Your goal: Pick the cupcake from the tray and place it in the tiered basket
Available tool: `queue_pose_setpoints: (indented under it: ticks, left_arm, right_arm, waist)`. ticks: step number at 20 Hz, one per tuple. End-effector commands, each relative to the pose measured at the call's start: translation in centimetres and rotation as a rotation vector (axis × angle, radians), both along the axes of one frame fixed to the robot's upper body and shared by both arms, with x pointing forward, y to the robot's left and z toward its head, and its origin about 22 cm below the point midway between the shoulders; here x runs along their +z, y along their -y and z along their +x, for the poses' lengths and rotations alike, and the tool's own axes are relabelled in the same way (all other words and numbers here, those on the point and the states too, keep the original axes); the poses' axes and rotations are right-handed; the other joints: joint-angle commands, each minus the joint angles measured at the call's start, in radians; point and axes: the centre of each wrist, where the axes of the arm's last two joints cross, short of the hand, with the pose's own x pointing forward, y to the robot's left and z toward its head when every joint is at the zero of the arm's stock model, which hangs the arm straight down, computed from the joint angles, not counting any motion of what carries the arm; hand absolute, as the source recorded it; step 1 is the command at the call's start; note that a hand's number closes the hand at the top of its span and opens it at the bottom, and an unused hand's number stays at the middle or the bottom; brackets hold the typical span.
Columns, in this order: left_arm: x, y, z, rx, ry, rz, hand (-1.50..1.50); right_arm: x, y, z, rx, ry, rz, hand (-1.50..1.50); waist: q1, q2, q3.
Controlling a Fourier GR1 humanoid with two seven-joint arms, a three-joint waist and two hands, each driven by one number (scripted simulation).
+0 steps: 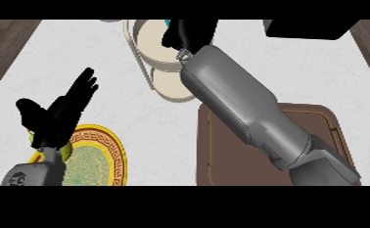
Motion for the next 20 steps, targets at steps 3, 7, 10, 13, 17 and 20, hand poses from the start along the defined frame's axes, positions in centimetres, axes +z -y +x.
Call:
queue_pose_setpoints:
  ticks: [3,7,10,13,17,20]
  left_arm:
    - [0.0,0.7,0.0,-0.002,-0.003,-0.011,0.0]
    - [0.6,-0.2,-0.3,0.01,0.005,0.018,0.0]
    - [-1.0,-0.4,-1.2,0.023,-0.008,0.01,0.0]
    - [-0.4,0.0,-1.4,0.022,-0.02,0.0,0.0]
    - [-1.2,-0.8,-1.6,0.038,-0.005,0.007,0.0]
    - [-1.4,-1.4,-1.4,0.065,-0.016,0.006,0.0]
  right_arm:
    - [-0.4,0.0,0.7,-0.071,0.059,0.216,-1.5]
    - [0.6,0.6,0.8,-0.073,0.122,0.383,-1.5]
    - [1.2,0.5,0.3,-0.056,0.174,0.504,-1.5]
    - [3.3,0.8,0.6,-0.059,0.262,0.607,-1.5]
    - [3.5,1.8,0.4,-0.084,0.364,0.727,-1.5]
    - [3.6,3.3,0.7,-0.128,0.423,0.726,-1.5]
  waist:
    - [0.012,0.007,-0.001]
    - [-0.005,0.001,0.0]
    - [-0.006,-0.001,0.0]
    - [-0.024,-0.005,0.001]
    - [-0.048,-0.01,0.0]
    - [-0.071,-0.014,0.0]
